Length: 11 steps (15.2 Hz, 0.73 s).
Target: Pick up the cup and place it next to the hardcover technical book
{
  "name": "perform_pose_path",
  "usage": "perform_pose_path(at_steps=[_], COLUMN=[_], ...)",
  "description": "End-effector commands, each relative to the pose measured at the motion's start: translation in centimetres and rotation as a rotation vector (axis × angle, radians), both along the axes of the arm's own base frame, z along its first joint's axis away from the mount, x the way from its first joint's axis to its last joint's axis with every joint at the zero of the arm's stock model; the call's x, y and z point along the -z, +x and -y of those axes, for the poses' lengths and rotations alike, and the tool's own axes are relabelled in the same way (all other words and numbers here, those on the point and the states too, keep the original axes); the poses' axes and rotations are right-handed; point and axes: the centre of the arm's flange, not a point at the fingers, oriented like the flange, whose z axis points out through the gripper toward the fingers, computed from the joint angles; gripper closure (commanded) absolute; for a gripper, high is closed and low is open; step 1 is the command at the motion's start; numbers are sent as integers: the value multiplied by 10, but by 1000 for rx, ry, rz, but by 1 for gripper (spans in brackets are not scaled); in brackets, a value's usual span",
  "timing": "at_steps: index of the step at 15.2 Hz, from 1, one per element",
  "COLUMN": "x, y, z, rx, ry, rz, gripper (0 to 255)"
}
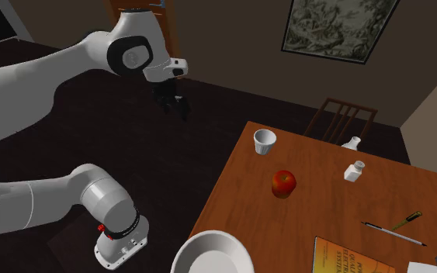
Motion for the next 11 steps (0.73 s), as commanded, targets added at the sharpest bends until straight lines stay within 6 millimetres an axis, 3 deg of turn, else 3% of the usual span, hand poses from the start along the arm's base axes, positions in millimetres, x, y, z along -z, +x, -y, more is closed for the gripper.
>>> perform_pose_path(at_steps=[1,11], x=[0,50], y=[0,92], z=[0,76], rx=[0,-16], ry=[0,-27], rz=[0,1], gripper=[0,0])
